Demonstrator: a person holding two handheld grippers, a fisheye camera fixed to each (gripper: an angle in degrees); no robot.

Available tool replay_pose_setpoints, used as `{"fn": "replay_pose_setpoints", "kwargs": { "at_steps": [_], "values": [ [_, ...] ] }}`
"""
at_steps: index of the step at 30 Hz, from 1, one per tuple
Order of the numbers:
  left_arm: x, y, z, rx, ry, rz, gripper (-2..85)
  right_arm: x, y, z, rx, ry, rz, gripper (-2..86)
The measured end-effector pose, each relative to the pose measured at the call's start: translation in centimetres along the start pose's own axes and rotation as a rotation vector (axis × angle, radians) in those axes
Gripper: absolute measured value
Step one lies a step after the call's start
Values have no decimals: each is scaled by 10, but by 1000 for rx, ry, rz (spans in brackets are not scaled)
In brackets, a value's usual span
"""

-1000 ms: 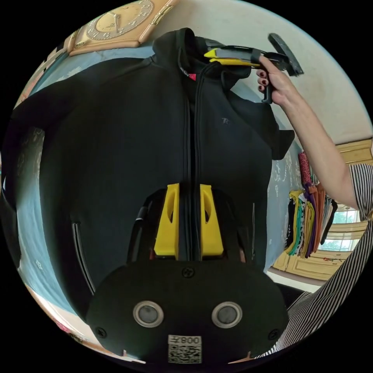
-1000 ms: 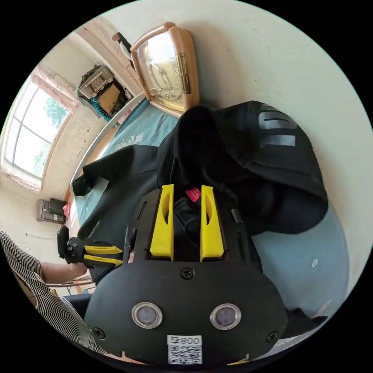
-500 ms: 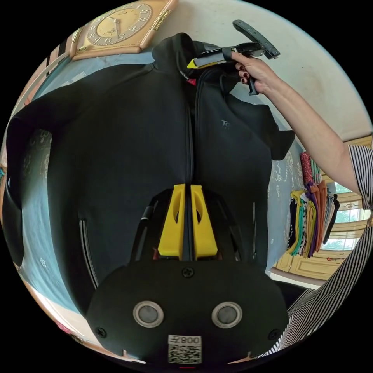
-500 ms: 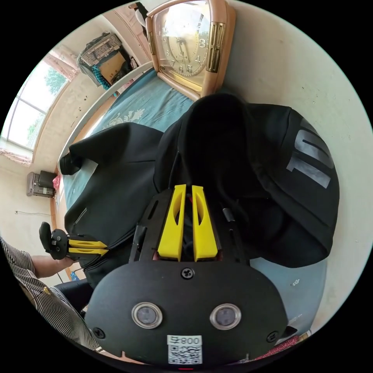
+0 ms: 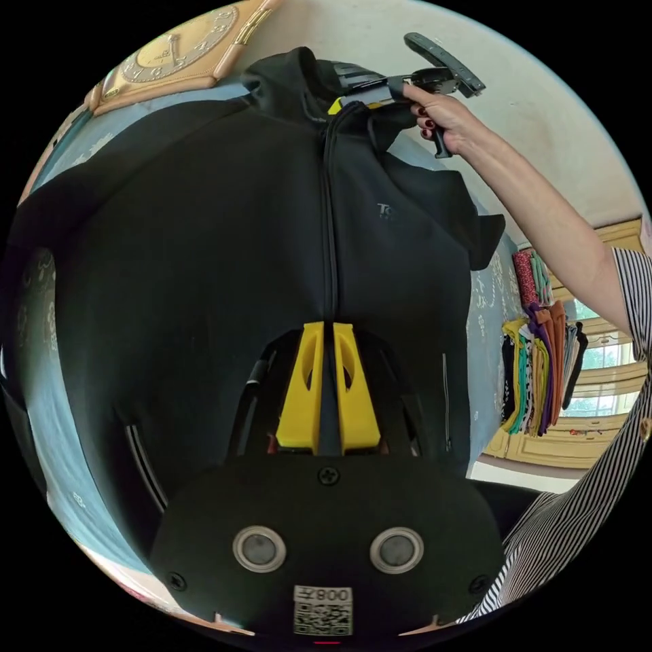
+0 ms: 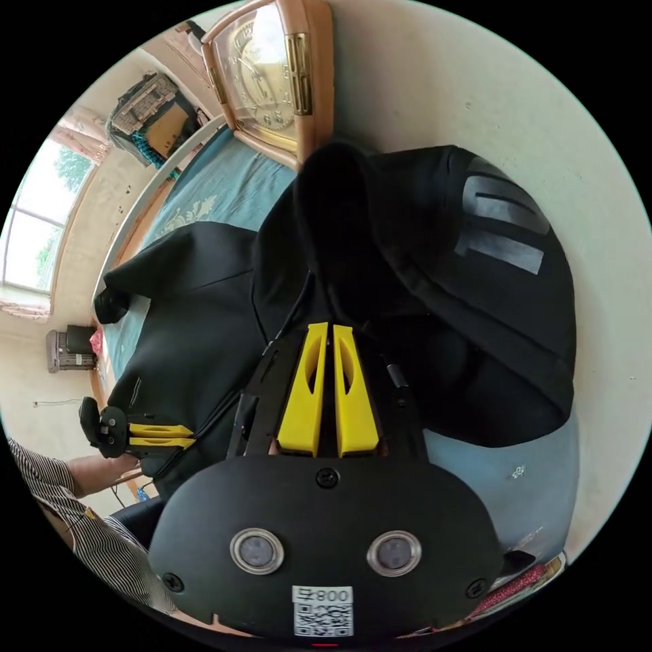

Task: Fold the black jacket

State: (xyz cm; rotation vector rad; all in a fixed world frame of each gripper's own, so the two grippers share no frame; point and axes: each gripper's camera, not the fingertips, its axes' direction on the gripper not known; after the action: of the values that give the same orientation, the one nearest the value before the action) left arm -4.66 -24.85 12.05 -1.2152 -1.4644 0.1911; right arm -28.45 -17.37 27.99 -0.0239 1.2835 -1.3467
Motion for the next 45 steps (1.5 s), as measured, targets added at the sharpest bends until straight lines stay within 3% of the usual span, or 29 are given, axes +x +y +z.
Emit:
{"fn": "replay_pose_setpoints", "kwargs": {
  "at_steps": [12,16,19,22,24,25,27,31,38,41,45],
  "values": [
    [-58,52,-38,132,195,-212,38,15,-23,0,11,0,60,7],
    [-70,118,-48,-3,178,-340,39,11,5,-37,143,17,91,5],
    [-62,152,-32,-162,172,-396,31,-28,32,-46,198,-98,25,2],
    [-54,163,-8,-230,217,-407,19,-107,48,-4,53,-248,-171,1],
    [-51,163,3,-241,170,-405,11,-152,55,38,-98,-205,-273,1],
    [-51,160,6,-237,168,-398,8,-169,58,62,-157,-87,-293,1],
    [-52,158,8,-239,167,-378,6,-173,58,70,-151,-41,-312,2],
    [-54,162,10,-222,168,-373,6,-143,51,67,-138,-158,-206,6],
    [-27,152,10,-159,159,-263,29,-66,103,20,51,-107,99,56],
    [-19,147,27,-199,127,-228,41,-48,104,27,56,-192,165,72],
    [-13,150,39,-208,82,-219,52,-58,104,29,66,-133,170,88]
  ]
}}
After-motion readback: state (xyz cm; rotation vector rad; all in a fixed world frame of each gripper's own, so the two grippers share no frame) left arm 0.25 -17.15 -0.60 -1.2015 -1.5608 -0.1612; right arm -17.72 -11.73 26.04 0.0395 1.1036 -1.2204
